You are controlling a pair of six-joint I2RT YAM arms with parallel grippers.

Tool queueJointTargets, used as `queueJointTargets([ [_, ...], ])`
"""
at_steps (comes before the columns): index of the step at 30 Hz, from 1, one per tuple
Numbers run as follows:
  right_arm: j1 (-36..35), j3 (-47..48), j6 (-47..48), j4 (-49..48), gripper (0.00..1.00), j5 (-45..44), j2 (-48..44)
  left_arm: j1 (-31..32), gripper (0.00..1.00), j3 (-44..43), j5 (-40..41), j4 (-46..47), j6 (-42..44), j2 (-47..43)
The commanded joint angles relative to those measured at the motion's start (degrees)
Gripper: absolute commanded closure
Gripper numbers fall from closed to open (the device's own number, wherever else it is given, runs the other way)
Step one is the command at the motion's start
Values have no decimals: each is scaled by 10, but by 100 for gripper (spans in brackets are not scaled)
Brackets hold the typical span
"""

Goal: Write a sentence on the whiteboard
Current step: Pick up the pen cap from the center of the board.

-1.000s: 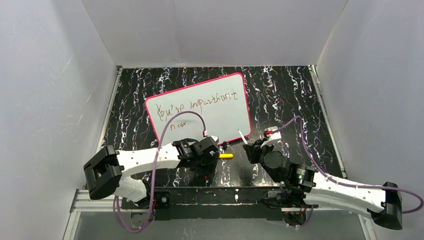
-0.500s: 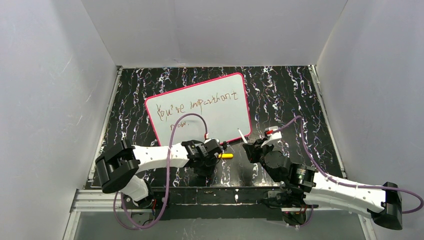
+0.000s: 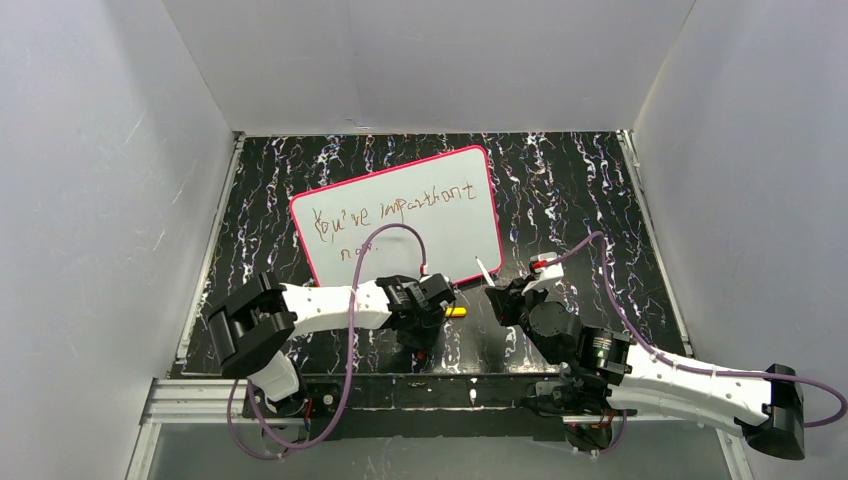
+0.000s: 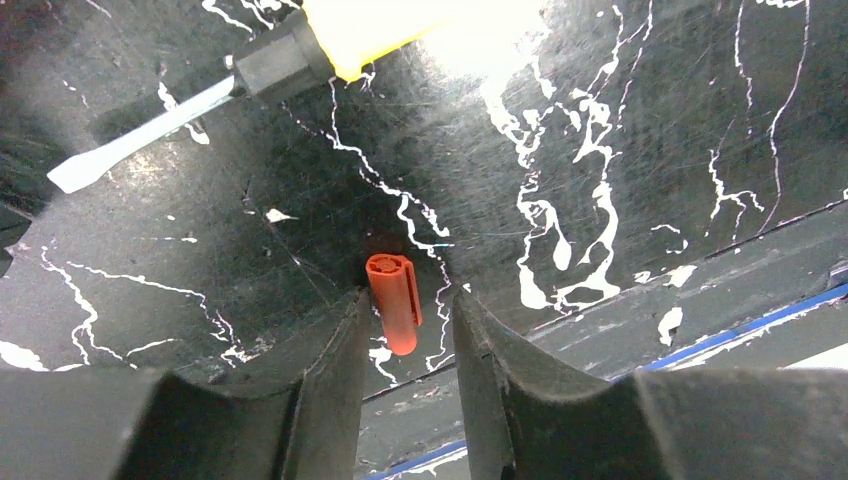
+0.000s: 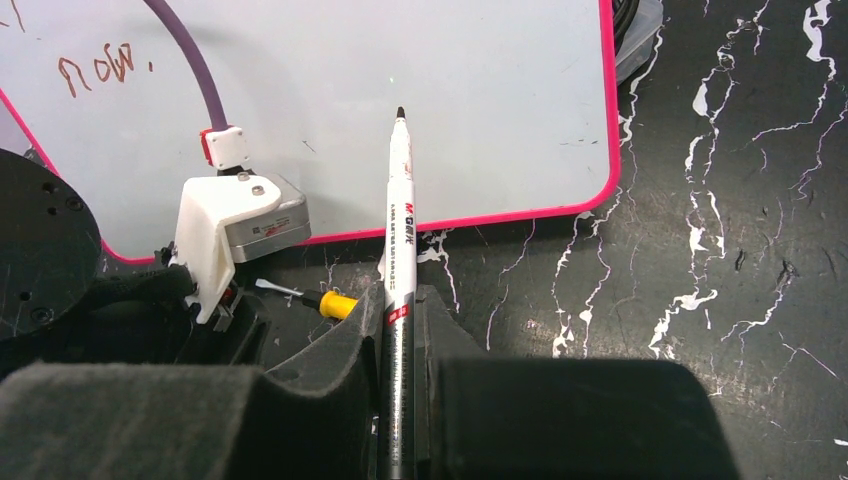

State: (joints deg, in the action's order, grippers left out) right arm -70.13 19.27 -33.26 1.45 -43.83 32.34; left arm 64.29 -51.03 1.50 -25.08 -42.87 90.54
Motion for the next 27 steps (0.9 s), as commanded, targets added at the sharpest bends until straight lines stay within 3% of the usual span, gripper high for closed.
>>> queueJointTargets([
  [1, 1, 5, -11, -24, 99, -24, -6, 5, 66, -6, 13, -27, 5, 16],
  [6, 1, 2, -12, -24, 99, -26, -13, 6, 75, -17, 24, -49, 0, 31],
  [13, 1, 2, -13, -15, 99, -25, -21, 5, 100, -19, 45, -65, -4, 39],
  [20, 1, 12, -1, -23, 99, -6, -25, -19, 100, -27, 74, -18, -5, -56],
  [27, 1, 30, 34, -79, 99, 46, -30, -91, 100, -92, 31, 74, -11, -167],
])
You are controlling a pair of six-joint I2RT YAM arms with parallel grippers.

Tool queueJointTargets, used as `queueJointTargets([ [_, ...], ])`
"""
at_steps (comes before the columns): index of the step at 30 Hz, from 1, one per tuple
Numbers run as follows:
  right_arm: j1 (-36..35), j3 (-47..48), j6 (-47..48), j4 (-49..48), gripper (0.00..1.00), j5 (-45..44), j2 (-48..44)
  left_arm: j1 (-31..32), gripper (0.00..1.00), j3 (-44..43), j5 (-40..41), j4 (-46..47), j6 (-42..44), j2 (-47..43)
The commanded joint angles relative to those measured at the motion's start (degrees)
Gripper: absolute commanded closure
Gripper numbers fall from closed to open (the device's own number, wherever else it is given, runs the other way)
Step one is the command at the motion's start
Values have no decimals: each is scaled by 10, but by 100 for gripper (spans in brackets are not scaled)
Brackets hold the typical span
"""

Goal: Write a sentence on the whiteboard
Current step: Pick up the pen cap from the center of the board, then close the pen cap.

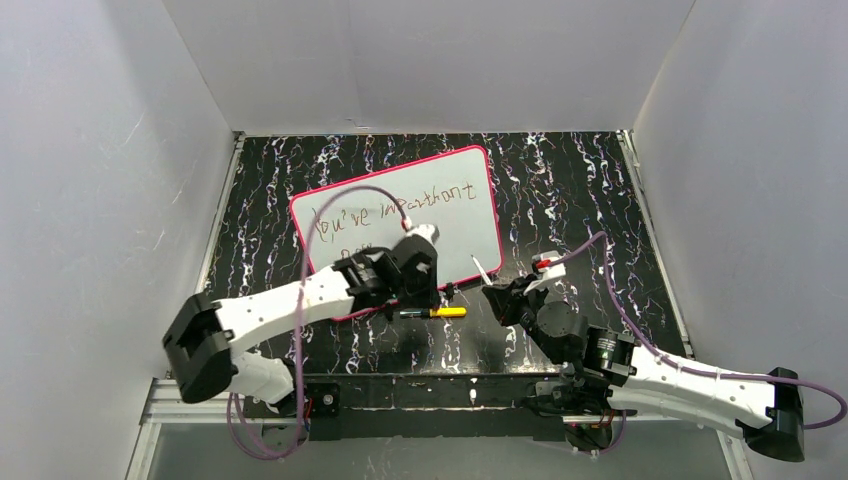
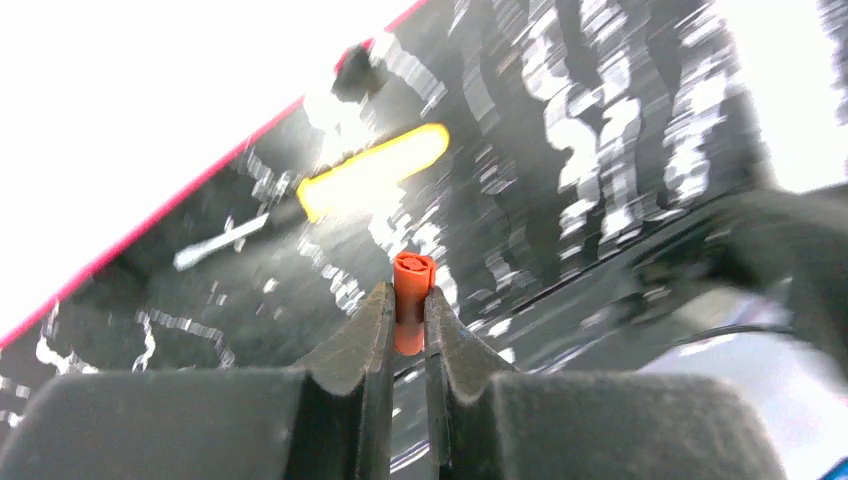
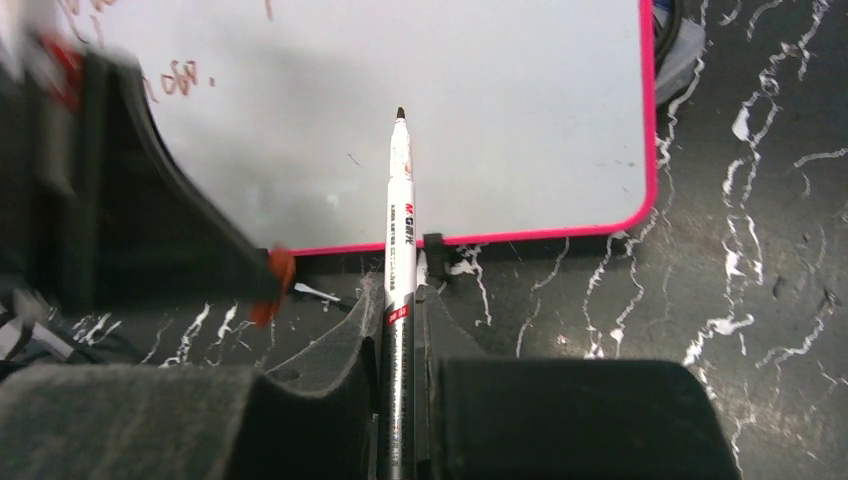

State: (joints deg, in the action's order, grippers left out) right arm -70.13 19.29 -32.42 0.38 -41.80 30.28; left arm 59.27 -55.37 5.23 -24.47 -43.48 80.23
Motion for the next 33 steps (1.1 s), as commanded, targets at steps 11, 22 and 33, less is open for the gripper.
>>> queueJointTargets([
  [11, 0, 35, 135, -211, 99, 94, 31, -162, 100, -4, -50, 285, -170, -121],
  [22, 0, 41, 151, -266, 99, 96, 79, -164, 100, 9, -34, 293, -192, -147],
  [33, 0, 44, 161, -291, 99, 81, 89, -164, 100, 20, -44, 295, -203, -147],
])
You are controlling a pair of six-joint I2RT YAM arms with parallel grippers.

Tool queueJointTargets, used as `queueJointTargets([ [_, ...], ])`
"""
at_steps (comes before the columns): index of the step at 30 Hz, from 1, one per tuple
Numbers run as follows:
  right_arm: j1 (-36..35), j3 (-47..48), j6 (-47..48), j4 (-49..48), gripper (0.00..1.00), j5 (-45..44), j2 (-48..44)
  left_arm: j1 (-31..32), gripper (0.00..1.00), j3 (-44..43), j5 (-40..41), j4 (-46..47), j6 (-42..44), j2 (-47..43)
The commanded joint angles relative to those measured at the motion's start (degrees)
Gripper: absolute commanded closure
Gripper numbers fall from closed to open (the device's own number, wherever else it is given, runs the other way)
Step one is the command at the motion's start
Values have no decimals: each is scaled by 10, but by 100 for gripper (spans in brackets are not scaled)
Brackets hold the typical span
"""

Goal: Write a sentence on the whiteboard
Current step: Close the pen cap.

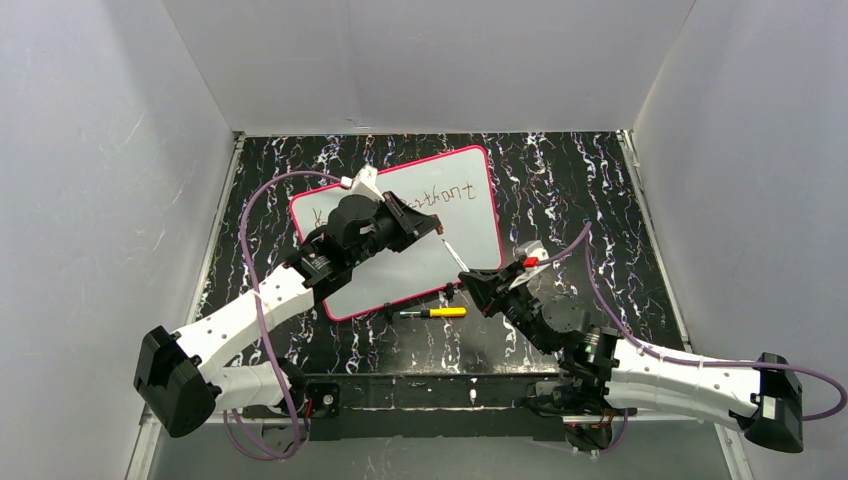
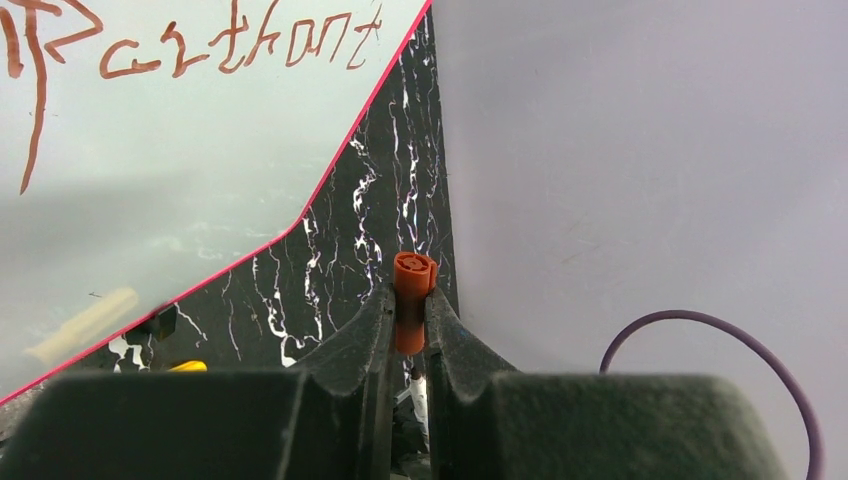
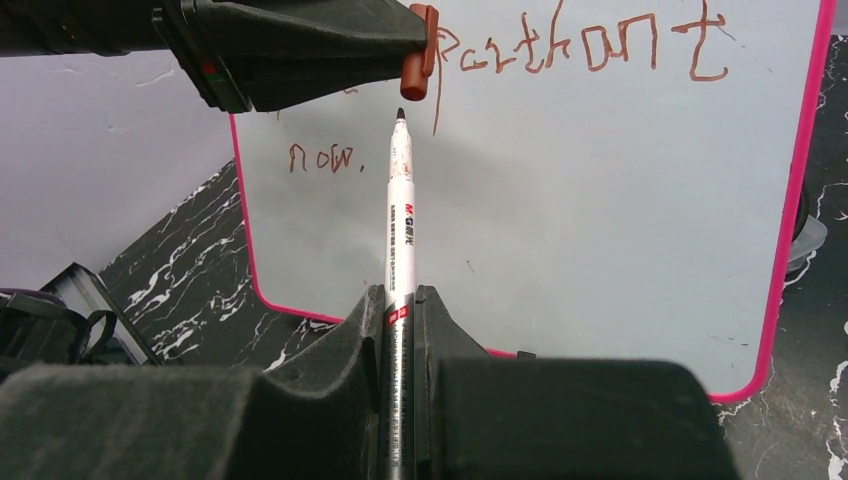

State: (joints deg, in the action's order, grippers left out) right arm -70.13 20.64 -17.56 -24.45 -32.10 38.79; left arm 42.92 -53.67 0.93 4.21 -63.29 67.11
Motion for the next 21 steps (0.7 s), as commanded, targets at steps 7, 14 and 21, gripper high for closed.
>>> queueJointTargets([
  [7, 0, 32, 15, -44, 99, -26, 8, -1, 100, 8, -6, 12, -10, -17],
  [14, 0, 33, 17, -46, 99, -29, 10, 0, 100, 13, -9, 24, -19, -11],
  [21, 0, 35, 16, -45, 99, -31, 18, 0, 100, 15, -25, 31, -23, -11],
])
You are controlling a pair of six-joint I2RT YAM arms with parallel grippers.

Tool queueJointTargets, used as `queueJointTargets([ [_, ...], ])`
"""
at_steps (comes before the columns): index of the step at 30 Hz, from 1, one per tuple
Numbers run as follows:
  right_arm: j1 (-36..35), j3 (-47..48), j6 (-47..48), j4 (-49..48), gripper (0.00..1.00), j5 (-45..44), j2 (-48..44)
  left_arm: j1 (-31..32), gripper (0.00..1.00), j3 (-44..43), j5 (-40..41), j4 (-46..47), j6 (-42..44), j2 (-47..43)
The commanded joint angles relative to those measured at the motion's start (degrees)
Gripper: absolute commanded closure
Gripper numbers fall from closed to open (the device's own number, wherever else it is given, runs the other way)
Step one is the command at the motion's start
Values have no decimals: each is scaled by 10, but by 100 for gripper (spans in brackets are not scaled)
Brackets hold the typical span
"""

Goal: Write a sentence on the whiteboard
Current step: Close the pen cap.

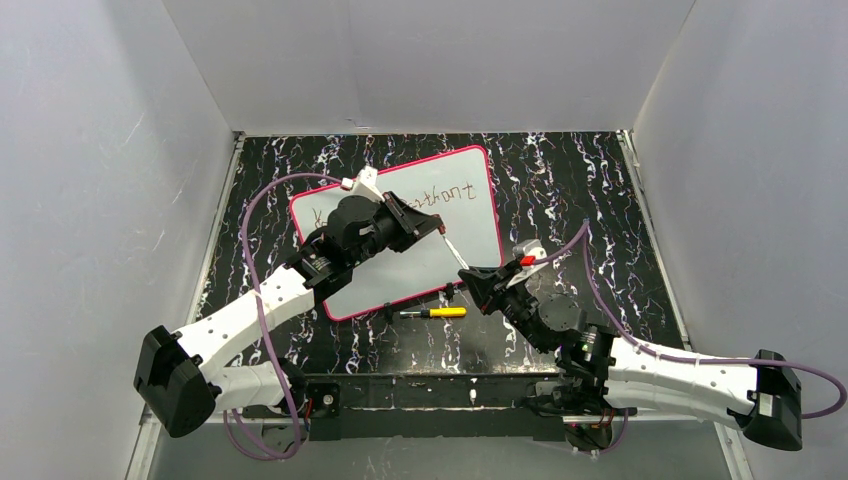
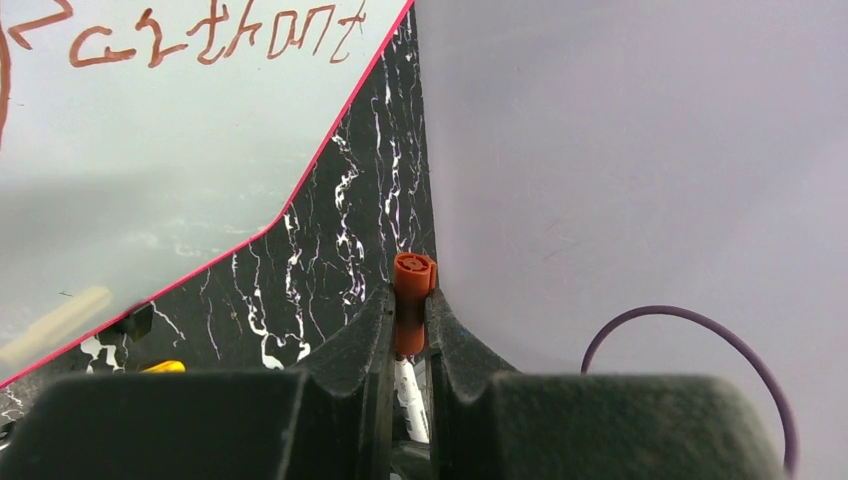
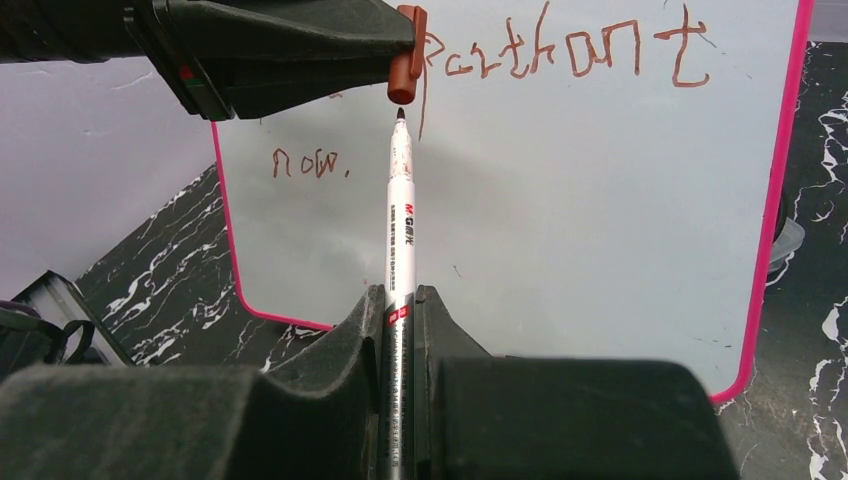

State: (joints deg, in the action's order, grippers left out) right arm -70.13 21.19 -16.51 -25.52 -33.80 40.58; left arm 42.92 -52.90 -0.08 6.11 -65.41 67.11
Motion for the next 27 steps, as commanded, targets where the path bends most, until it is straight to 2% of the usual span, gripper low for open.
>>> queueJointTargets([
  [1, 0, 30, 5, -35, 99, -15, 1, 0, 100, 7, -16, 12, -2, -11],
  [27, 0, 32, 7, -37, 99, -13, 0, 0, 100, 18, 9, 13, 5, -21],
])
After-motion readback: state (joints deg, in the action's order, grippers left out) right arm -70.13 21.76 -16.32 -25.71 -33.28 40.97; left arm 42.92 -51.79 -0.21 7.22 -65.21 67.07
